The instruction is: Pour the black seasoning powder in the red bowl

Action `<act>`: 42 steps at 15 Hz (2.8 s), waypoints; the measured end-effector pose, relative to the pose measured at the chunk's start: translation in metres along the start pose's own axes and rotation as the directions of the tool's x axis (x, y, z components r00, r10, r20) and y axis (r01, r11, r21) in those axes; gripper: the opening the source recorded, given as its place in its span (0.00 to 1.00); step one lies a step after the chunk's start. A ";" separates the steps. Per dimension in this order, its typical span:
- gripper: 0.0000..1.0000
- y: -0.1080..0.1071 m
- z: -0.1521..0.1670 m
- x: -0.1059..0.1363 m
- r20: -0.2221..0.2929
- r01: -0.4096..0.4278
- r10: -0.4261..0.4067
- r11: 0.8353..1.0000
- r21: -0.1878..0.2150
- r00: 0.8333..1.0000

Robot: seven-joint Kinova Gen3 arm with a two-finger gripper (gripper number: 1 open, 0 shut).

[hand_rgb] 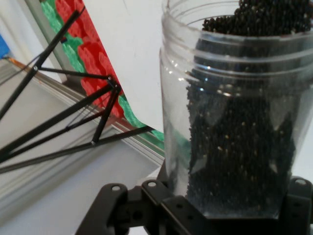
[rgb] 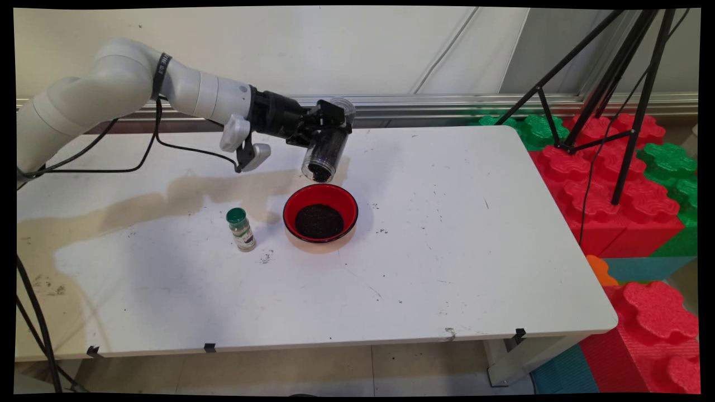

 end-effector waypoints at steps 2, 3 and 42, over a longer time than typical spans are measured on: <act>0.00 -0.001 -0.002 -0.002 0.003 0.056 -0.056 0.998 -0.003 0.998; 0.00 -0.002 -0.004 -0.004 0.006 0.092 -0.091 0.996 -0.003 0.996; 0.00 0.025 -0.035 -0.023 -0.013 0.969 -0.972 -0.233 0.085 -0.233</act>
